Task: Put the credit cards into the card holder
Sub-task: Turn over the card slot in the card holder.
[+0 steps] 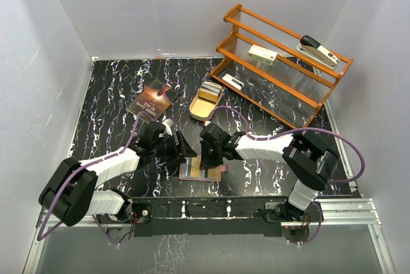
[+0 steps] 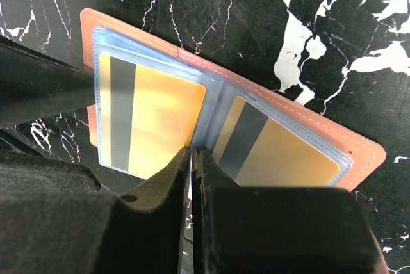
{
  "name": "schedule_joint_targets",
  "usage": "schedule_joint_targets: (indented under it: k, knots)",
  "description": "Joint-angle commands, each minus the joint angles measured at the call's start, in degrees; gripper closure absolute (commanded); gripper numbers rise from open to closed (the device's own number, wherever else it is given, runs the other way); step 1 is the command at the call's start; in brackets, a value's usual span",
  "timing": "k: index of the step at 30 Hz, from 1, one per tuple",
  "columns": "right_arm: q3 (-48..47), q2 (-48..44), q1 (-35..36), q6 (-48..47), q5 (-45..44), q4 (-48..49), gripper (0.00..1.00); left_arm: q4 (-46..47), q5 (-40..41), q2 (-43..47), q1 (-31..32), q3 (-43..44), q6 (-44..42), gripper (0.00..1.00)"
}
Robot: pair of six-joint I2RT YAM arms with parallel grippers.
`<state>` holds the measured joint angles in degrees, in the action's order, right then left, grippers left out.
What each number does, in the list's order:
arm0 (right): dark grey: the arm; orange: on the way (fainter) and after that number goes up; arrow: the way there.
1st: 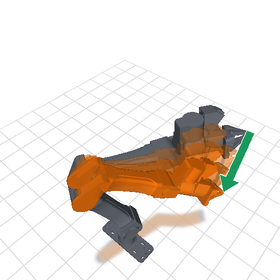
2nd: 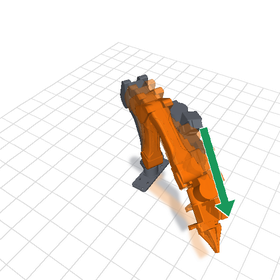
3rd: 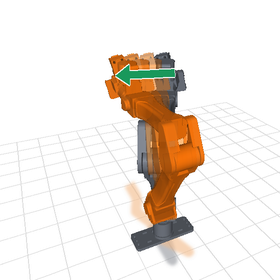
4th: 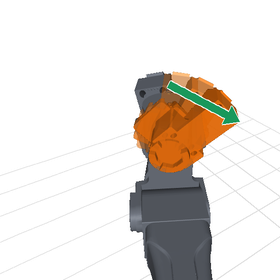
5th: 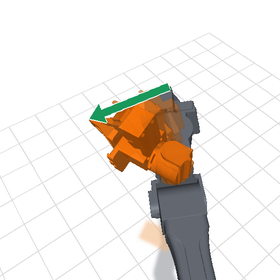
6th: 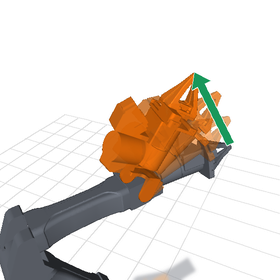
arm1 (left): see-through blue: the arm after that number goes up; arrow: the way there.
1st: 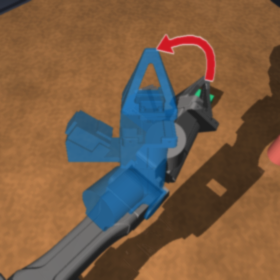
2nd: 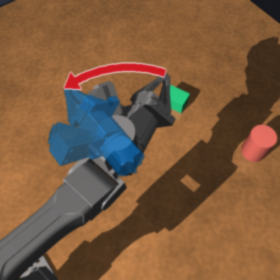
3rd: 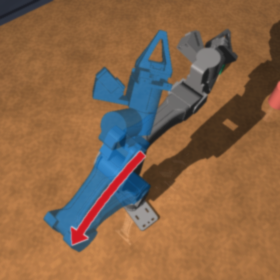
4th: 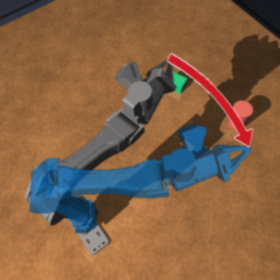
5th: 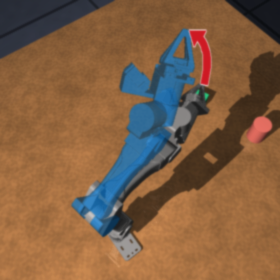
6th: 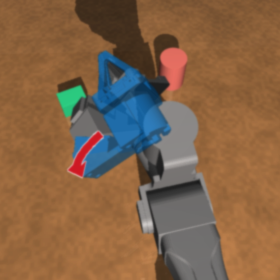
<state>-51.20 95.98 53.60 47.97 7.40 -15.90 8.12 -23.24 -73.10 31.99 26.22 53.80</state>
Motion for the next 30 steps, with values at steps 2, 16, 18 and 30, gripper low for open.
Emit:
schedule_joint_targets:
  k: [2, 16, 18, 30]
  knots:
    - [0.69, 1.13, 0.18, -1.39, -2.99, 0.43, 0.95, 1.79, -2.28, 0.01, -0.31, -0.15, 0.59, 0.39]
    - [-1.91, -4.17, 0.18, -3.31, -5.42, -1.43, 0.78, 8.71, -8.48, 1.55, -0.32, -1.44, 6.94, 0.40]
    - [-2.21, -6.28, 0.18, -3.67, -7.08, -2.84, 0.76, 11.21, -9.28, 0.79, -0.31, -2.17, 8.58, 0.40]
    - [-1.37, -27.96, 0.18, -3.05, -27.30, -13.08, 0.69, 15.48, -8.69, -2.54, 3.23, 0.50, 11.29, 0.40]
